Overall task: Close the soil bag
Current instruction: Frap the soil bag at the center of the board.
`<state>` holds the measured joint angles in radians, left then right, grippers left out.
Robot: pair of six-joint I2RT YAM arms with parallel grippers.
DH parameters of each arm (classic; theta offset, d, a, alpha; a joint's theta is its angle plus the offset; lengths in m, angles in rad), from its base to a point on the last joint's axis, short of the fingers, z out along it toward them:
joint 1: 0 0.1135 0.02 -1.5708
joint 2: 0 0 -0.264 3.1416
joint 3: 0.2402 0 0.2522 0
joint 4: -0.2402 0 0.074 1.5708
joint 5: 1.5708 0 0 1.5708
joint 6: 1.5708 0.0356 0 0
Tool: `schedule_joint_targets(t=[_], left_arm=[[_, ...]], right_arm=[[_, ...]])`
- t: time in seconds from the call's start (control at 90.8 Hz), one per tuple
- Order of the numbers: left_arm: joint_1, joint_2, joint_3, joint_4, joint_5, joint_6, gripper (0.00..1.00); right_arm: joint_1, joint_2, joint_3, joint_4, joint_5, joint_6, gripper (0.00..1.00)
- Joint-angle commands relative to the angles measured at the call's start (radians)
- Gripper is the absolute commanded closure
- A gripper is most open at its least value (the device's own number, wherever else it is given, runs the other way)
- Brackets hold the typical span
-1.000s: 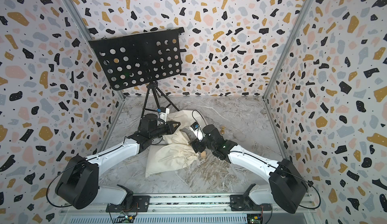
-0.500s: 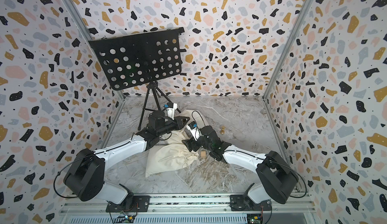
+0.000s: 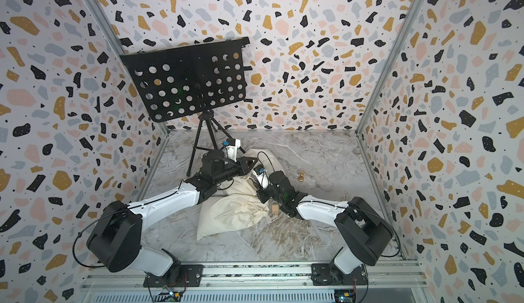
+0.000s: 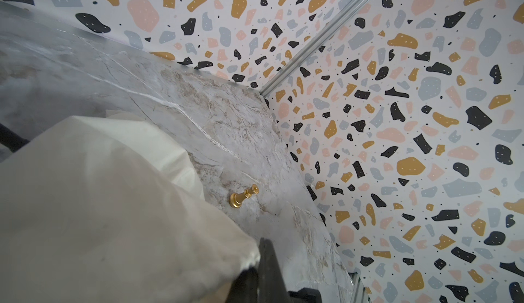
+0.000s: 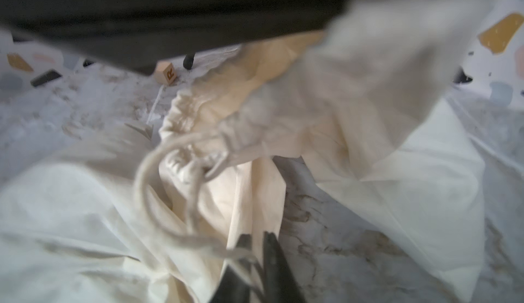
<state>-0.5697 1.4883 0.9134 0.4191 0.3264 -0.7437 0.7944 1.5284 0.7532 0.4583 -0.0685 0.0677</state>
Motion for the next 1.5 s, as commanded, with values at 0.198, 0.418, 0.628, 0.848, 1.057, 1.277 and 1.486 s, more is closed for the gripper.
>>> schedule_joint_targets(t=[0.198, 0.418, 0.628, 0.848, 1.057, 1.277, 1.486], left_arm=[[0.030, -0.101, 0.089, -0.168, -0.156, 0.200, 1.00], [0.031, -0.245, 0.120, -0.229, -0.242, 0.404, 0.78], [-0.004, -0.366, 0.029, -0.168, -0.284, 0.638, 0.49], [-0.116, -0.324, -0.002, -0.133, -0.270, 0.896, 0.36], [-0.210, -0.257, -0.026, -0.036, -0.280, 1.051, 0.32], [-0.221, -0.149, 0.014, 0.056, -0.261, 1.086, 0.31], [-0.226, -0.069, 0.099, 0.058, -0.263, 1.113, 0.34]], right_arm=[[0.002, -0.292, 0.099, -0.241, 0.240, -0.215, 1.00], [0.000, -0.305, 0.357, -0.493, 0.305, -0.296, 1.00], [0.000, -0.250, 0.512, -0.579, 0.295, -0.325, 1.00], [-0.001, -0.243, 0.549, -0.631, 0.289, -0.301, 1.00], [-0.003, -0.273, 0.544, -0.668, 0.289, -0.297, 1.00], [-0.004, -0.314, 0.519, -0.661, 0.263, -0.282, 1.00], [-0.006, -0.323, 0.512, -0.663, 0.252, -0.279, 1.00]])
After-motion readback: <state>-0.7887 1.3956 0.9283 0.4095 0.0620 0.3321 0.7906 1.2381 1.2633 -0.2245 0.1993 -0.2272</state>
